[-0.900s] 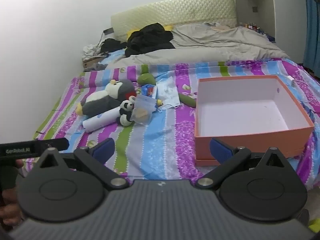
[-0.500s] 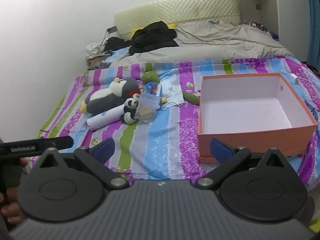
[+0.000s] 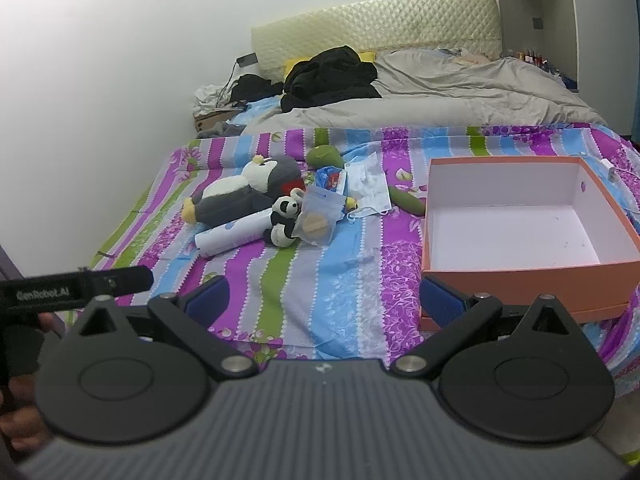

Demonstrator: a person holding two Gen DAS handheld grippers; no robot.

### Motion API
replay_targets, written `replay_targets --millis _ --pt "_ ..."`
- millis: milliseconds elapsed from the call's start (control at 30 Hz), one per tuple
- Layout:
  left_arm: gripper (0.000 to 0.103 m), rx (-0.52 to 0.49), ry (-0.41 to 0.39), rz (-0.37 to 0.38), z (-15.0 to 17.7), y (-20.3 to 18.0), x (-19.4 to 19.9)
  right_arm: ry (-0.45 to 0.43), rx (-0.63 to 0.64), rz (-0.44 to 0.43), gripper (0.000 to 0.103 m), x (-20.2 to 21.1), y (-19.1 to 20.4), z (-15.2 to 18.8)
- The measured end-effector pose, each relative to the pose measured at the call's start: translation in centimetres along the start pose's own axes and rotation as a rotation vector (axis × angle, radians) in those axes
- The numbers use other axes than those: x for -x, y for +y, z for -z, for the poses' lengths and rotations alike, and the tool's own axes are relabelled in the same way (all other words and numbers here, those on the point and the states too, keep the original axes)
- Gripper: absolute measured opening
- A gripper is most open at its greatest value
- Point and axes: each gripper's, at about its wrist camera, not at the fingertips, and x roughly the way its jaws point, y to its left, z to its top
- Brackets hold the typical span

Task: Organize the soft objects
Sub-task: 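Move both tools toward the small panda plush and clear zip bag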

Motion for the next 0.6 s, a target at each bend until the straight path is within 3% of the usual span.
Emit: replay_targets --millis 133,333,600 --pt "0.103 -0.036 0.012 -0.021 0.2 -0.4 0.1 -0.010 -0.017 0.004 0.103 0.2 -0.2 0.2" --pt "0.103 -0.028 -0.027 0.011 0.8 -0.4 0.8 -0.032 0.011 -0.002 0.103 0.7 -0.1 1.0" --pt "0.103 -0.023 0.001 0.015 1.2 -0.2 0.2 -0.002 -0.005 0.001 0.103 -0.2 -0.2 1.9"
